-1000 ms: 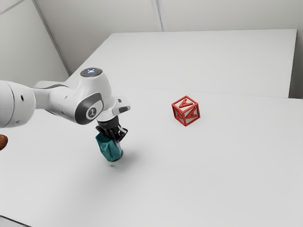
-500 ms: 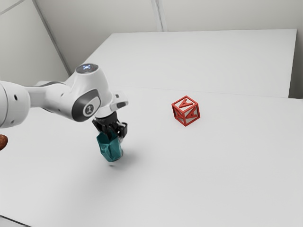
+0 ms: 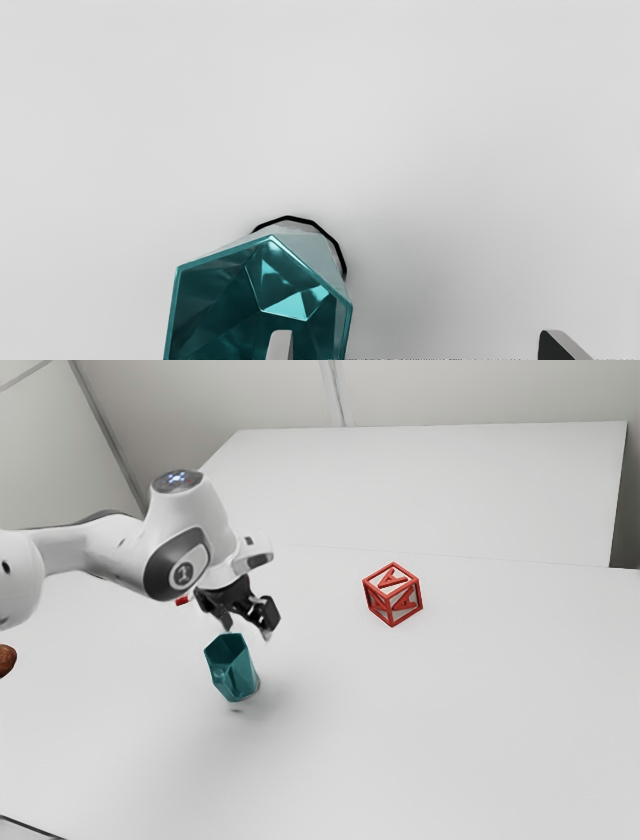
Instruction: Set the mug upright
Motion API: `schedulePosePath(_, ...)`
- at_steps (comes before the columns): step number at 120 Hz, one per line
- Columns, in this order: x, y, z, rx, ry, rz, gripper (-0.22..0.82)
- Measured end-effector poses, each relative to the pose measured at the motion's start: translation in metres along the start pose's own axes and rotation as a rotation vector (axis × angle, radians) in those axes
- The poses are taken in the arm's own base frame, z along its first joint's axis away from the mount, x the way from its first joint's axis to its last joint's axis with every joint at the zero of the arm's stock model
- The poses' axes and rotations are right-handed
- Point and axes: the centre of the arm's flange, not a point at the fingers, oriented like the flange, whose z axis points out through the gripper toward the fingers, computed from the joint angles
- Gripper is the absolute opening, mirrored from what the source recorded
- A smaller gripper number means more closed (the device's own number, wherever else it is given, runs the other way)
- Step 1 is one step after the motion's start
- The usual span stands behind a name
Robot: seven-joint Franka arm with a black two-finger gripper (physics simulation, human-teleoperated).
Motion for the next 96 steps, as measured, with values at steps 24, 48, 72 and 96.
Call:
schedulePosePath(24,0.02,0.007,-0.038,-0.016,-0.018,-0.008,0.56)
schedulePosePath(48,0.038,0.01,-0.071,-0.041,-0.054,-0.02,0.57)
schedulePosePath(72,0.058,0.006,-0.113,-0.052,-0.067,-0.03,0.58)
schedulePosePath(96,0.068,0.0,-0.159,-0.056,-0.067,-0.036,0.58)
